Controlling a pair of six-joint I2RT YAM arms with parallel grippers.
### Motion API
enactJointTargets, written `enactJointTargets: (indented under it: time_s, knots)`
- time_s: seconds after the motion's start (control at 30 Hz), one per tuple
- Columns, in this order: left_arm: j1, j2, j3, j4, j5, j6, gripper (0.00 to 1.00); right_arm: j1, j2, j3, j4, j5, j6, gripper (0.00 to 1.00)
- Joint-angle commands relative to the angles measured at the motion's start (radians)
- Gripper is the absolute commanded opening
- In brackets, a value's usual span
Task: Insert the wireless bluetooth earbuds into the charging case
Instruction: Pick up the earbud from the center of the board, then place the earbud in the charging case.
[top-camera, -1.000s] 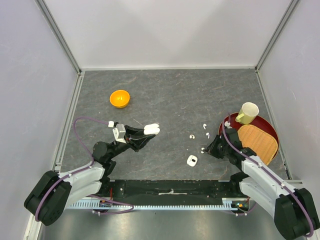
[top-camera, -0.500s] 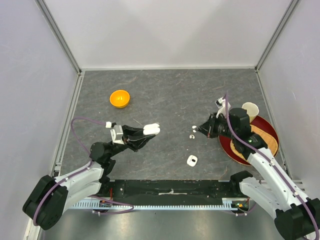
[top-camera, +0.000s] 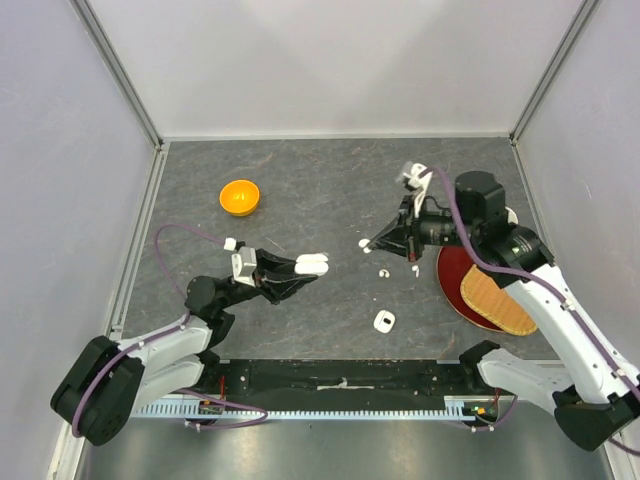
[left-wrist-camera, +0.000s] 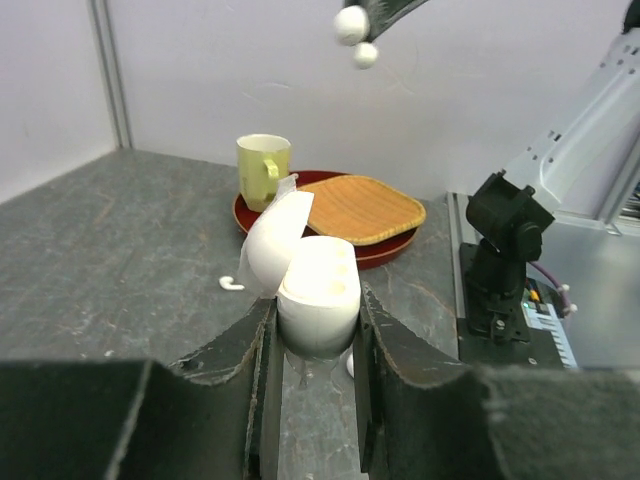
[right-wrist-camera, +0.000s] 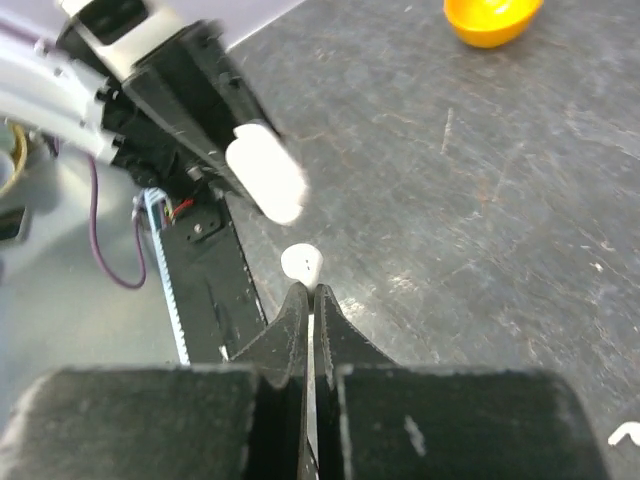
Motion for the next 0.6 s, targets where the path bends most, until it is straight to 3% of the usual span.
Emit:
enactJointTargets:
  time_s: [0.0,0.13,0.57]
  knots:
    - [0.006,0.047,0.054,0.162,0.081,-0.048,0.02,0.172,0.071,0.119,-0.165,0.061,-0.168,0.00]
    - [0.006,0.058,0.070,0.168,0.118,-0.062,0.02,0.288,0.133,0.161,-0.183,0.132,-0.180,0.00]
    - [0.006,0.021,0.088,0.098,0.216,-0.059,0.02,0.480,0.278,0.287,-0.205,0.268,-0.229,0.00]
